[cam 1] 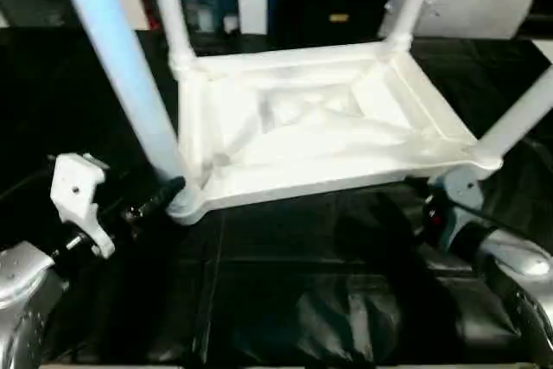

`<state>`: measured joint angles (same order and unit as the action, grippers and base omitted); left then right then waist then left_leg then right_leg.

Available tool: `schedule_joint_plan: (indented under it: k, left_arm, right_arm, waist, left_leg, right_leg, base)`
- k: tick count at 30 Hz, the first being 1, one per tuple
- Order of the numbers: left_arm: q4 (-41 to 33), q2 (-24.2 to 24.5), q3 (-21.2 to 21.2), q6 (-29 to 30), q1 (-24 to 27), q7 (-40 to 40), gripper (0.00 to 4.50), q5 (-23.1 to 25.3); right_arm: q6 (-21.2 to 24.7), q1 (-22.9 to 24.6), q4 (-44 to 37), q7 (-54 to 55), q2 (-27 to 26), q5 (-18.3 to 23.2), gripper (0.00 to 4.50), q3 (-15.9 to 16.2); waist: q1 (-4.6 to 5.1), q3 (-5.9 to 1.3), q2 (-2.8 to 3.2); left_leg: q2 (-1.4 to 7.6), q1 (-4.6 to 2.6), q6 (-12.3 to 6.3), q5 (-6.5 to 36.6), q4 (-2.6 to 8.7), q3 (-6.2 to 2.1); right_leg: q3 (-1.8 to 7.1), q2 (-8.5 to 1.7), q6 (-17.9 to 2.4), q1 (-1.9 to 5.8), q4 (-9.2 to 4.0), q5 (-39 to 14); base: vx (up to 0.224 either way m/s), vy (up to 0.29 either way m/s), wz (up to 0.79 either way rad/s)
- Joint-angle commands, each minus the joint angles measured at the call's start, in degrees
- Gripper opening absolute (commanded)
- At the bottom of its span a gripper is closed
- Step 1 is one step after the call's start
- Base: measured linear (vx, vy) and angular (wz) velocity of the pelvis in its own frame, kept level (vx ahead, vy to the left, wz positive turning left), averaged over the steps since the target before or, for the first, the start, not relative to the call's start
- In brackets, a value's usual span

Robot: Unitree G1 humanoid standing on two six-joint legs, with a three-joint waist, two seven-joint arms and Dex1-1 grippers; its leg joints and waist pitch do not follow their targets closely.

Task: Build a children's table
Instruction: Rotate table base

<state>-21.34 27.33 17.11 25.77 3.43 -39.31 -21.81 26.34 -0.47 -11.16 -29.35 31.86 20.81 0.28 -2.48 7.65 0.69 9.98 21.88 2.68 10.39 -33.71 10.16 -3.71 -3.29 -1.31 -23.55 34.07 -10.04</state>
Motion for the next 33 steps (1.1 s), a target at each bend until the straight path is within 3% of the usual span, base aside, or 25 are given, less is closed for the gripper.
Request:
schedule_joint_plan:
  k: [1,4,5,7,11,12,18,20,22,23,26,27,28,29,30,33]
  left_arm:
    - [2.9,0.9,0.5,-0.4,-1.7,-2.1,3.21,-1.2]
    - [6.6,2.0,-0.4,-0.6,-4.5,-5.3,3.46,-3.2]
    - [7.6,2.3,-0.9,-0.3,-5.4,-6.4,3.54,-3.8]
    - [9.9,2.3,-1.9,0.7,-7.8,-8.3,3.64,-5.1]
    - [11.4,2.6,-3.8,1.4,-9.9,-10.8,3.95,-6.0]
    - [10.9,3.0,-5.2,2.5,-10.3,-12.6,3.95,-7.0]
    - [3.3,4.2,-11.6,7.6,-9.1,-17.2,3.95,-11.4]
    - [0.7,3.6,-13.4,8.4,-8.6,-17.0,3.95,-12.3]
    - [-2.6,2.6,-15.9,10.2,-8.2,-16.7,3.95,-14.1]
    - [-3.6,2.1,-17.0,10.7,-8.2,-16.6,3.95,-14.4]
    - [-5.7,0.8,-20.0,11.7,-8.4,-16.1,3.95,-14.9]
    - [-6.2,-0.1,-21.1,12.1,-8.6,-15.6,3.95,-15.1]
    - [-6.4,-0.9,-21.9,12.2,-8.7,-15.3,3.95,-15.1]
    - [-6.7,-2.5,-23.9,12.1,-9.3,-14.4,3.95,-14.7]
    - [-6.8,-2.8,-24.2,12.1,-9.4,-14.2,3.95,-14.6]
    - [-6.8,-6.3,-28.4,12.4,-10.8,-12.4,3.95,-13.9]
  right_arm:
    - [2.0,0.4,-1.4,-0.3,0.3,0.0,4.50,0.2]
    - [4.1,0.1,-1.6,0.8,-0.3,-0.8,4.50,1.0]
    - [4.7,-0.4,-0.7,2.0,-0.8,-1.6,4.50,1.2]
    - [4.8,-2.4,2.0,5.1,-2.3,-3.5,4.50,1.7]
    - [4.9,-5.1,4.9,7.4,-4.3,-4.8,4.50,2.0]
    - [4.7,-6.6,6.8,8.1,-5.1,-5.9,4.50,2.5]
    - [1.2,-12.7,15.4,10.0,-9.3,-9.6,4.50,5.2]
    - [0.4,-14.1,16.6,10.2,-10.3,-9.8,4.50,5.7]
    - [-0.3,-16.0,18.3,10.7,-11.7,-10.4,4.50,6.3]
    - [-0.6,-16.8,19.0,10.9,-12.3,-10.7,4.50,6.6]
    - [-1.7,-18.7,20.7,11.0,-14.1,-11.5,4.50,7.0]
    - [-2.2,-19.2,21.3,10.9,-14.6,-12.0,4.50,7.4]
    - [-2.5,-19.6,21.6,10.8,-14.9,-12.2,4.50,7.7]
    - [-3.2,-20.3,22.5,10.5,-15.6,-12.8,4.50,8.2]
    - [-3.3,-20.4,22.7,10.5,-15.7,-12.9,4.50,8.3]
    - [-4.3,-21.3,23.8,10.0,-16.8,-13.9,4.50,9.5]
  waist:
    - [-0.31,-3.55,0.43]
    - [-0.26,-3.61,0.24]
    - [-0.39,-3.88,0.52]
    - [-0.34,-3.94,0.30]
    - [-0.34,-4.24,0.50]
    - [-0.27,-4.29,0.28]
    - [-0.37,-4.53,0.35]
    - [-0.23,-4.53,-0.03]
    - [-0.17,-4.45,0.10]
    - [0.17,-4.38,-0.33]
    - [0.55,-4.14,-0.33]
    - [0.67,-4.22,-0.78]
    - [0.64,-4.22,-0.66]
    - [0.73,-4.18,-1.02]
    - [0.59,-4.25,-0.84]
    - [0.58,-4.53,-1.06]
  left_leg:
    - [2.67,-1.08,-3.24,13.7,4.30,-1.29]
    - [2.75,-0.93,-3.21,12.7,4.32,-1.32]
    - [2.70,-1.19,-2.98,12.3,4.20,-1.31]
    - [2.75,-1.13,-2.64,11.7,4.23,-1.31]
    - [2.87,-1.08,-2.28,10.5,4.02,-1.22]
    - [2.80,-1.14,-2.48,10.1,4.01,-1.12]
    - [3.01,-1.11,-2.28,7.8,3.84,-1.02]
    - [2.98,-1.06,-2.53,8.2,3.87,-0.91]
    - [2.98,-0.90,-2.25,8.3,3.88,-0.94]
    - [2.79,-0.80,-2.05,8.8,3.83,-0.87]
    - [2.67,-0.79,-1.46,10.7,3.85,-0.93]
    - [2.56,-0.73,-1.15,11.1,3.81,-0.93]
    - [2.60,-0.79,-0.98,11.0,3.81,-1.00]
    - [2.53,-0.96,-0.90,11.6,3.70,-0.78]
    - [2.56,-0.95,-0.64,11.5,3.63,-0.88]
    - [2.53,-0.95,-0.71,10.5,3.55,-0.80]
  right_leg:
    - [3.22,-4.32,-9.1,2.33,-4.77,-17.4]
    - [3.20,-4.32,-9.8,2.51,-4.68,-16.8]
    - [3.18,-4.36,-10.1,2.41,-4.42,-16.6]
    - [3.15,-4.40,-10.7,2.45,-4.22,-16.0]
    - [3.28,-4.62,-11.4,2.75,-3.87,-13.6]
    - [3.25,-4.49,-11.6,2.66,-3.85,-13.0]
    - [3.26,-4.68,-13.6,2.85,-3.09,-10.4]
    - [3.27,-4.51,-13.4,3.02,-3.21,-10.4]
    - [3.29,-4.73,-13.3,3.14,-3.14,-11.3]
    - [3.31,-4.60,-12.8,3.19,-3.30,-12.5]
    - [3.36,-4.74,-10.9,3.10,-3.80,-17.9]
    - [3.30,-4.65,-10.0,3.24,-3.95,-19.9]
    - [3.33,-4.68,-9.8,3.18,-3.84,-20.3]
    - [3.42,-4.55,-9.2,2.89,-4.20,-21.6]
    - [3.46,-4.61,-8.9,2.92,-4.07,-22.2]
    - [3.43,-4.31,-8.7,2.91,-3.87,-20.2]
  base:
    - [0.000,0.000,0.00]
    - [0.000,0.000,0.00]
    - [0.000,0.000,0.00]
    - [0.000,0.000,0.00]
    - [0.000,0.000,0.00]
    - [0.000,0.000,0.00]
    - [0.000,0.000,0.00]
    - [0.000,0.000,0.00]
    - [0.000,0.000,0.00]
    - [0.000,0.000,0.00]
    - [0.000,0.000,0.00]
    - [0.000,0.000,0.00]
    - [0.000,0.000,0.00]
    - [0.000,0.000,0.00]
    - [0.000,0.000,0.00]
    - [0.000,0.000,0.00]
